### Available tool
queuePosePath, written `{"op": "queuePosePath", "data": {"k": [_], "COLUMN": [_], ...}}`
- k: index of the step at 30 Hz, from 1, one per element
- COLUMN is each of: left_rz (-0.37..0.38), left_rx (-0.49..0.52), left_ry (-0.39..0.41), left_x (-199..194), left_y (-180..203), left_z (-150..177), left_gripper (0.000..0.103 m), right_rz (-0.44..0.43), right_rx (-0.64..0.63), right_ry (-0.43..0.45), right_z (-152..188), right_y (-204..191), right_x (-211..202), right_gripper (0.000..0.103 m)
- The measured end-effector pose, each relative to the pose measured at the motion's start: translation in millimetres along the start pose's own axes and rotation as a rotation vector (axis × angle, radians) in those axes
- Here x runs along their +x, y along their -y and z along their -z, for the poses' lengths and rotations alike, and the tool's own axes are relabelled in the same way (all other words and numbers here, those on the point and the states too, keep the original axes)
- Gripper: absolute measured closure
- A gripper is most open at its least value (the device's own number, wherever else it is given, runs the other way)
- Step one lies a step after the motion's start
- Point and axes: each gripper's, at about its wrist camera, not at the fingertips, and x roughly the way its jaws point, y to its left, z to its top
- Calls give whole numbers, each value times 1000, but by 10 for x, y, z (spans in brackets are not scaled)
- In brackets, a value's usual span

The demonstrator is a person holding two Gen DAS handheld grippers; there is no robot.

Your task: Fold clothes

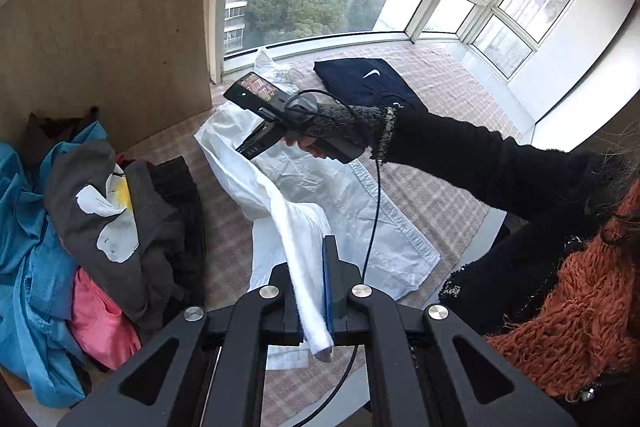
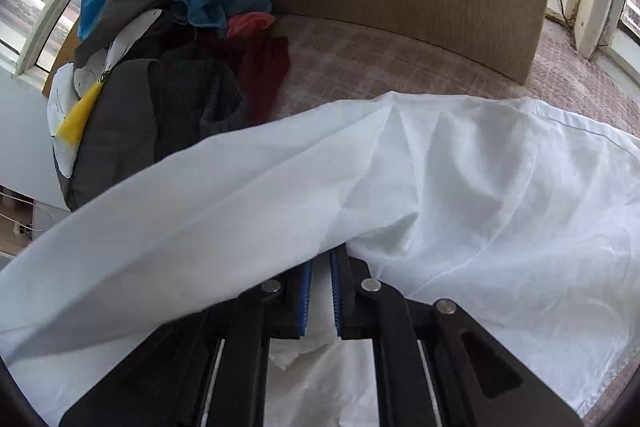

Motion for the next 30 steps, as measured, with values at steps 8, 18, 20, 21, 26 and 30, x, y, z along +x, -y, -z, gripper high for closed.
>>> {"op": "queuePosePath", "data": {"k": [8,18,20,21,26,30], "left_rz": [166,163,138,126,63,52], "left_rx": [211,342,359,366,360,260], "left_ry": [-125,-295,-324,-337,-368,-275], "left_x": [1152,2654,2800,2862,2868,2358], "left_y": [1013,1638,1700,1730,1857,1784], "left_z": [108,405,467,492,476,500], "left_gripper": [97,97,97,96,73,70], "right_rz": [46,-20,50,97,334,323], "right_rx": [109,156,88,46,-92,-77], "right_ry": [17,130,107,89,-28,19], "right_z": [324,335,273,252,337,495], "right_y": [559,746,612,547,484,540], "right_x": [-623,-1216,-1107,-1035,-688,-826], "right_gripper": [94,70,70,70,70,70]}}
